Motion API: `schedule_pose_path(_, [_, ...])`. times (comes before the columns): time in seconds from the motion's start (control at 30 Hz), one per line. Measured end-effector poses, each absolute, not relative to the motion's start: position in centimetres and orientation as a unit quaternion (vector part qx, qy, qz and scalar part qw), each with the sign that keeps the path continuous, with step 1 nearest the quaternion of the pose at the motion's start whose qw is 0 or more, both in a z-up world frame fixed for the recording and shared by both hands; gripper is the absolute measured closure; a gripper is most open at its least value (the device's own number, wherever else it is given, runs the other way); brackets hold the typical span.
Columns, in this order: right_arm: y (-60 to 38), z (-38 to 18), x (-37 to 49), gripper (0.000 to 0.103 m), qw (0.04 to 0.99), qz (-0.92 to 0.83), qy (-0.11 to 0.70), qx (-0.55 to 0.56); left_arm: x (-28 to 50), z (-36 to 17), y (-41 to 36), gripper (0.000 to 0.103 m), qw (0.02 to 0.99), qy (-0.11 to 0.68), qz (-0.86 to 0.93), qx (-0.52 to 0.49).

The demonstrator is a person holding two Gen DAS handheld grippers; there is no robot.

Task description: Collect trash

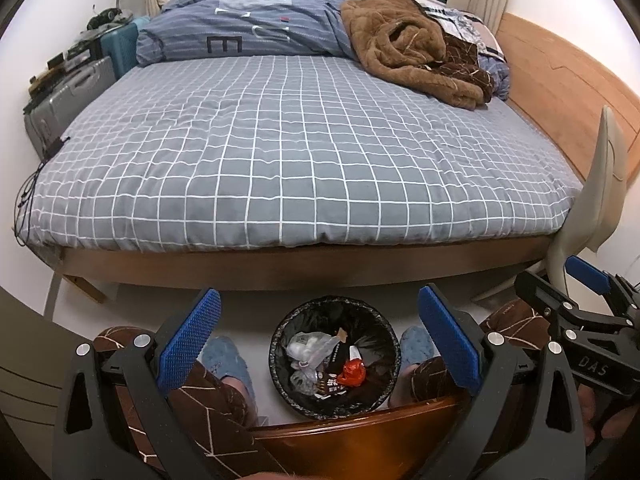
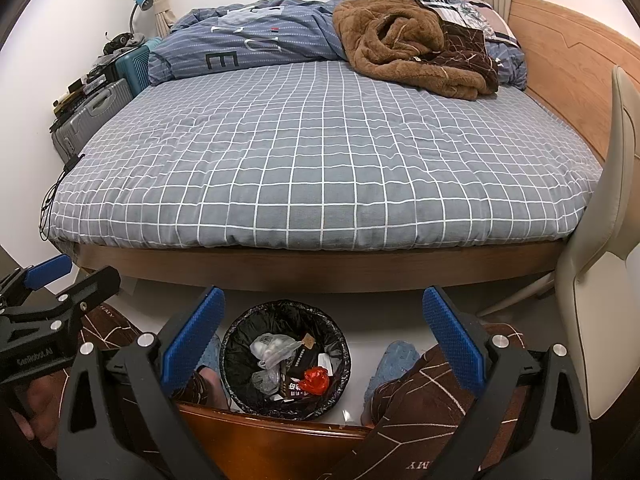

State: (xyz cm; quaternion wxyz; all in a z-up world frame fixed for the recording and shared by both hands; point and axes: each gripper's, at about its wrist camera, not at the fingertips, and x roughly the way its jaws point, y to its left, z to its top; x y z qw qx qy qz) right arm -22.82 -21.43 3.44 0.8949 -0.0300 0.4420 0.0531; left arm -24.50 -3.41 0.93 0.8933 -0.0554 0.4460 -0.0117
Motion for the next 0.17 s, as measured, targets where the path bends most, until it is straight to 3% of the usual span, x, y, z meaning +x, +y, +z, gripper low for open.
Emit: schedule_pose_path(0.17, [-21.48,3.46,-22.85,0.008,0.895,0.054,0.442,-0.030,-24.35,0.87,-3.45,0.006,0.894,0.446,-0.001,-0.045])
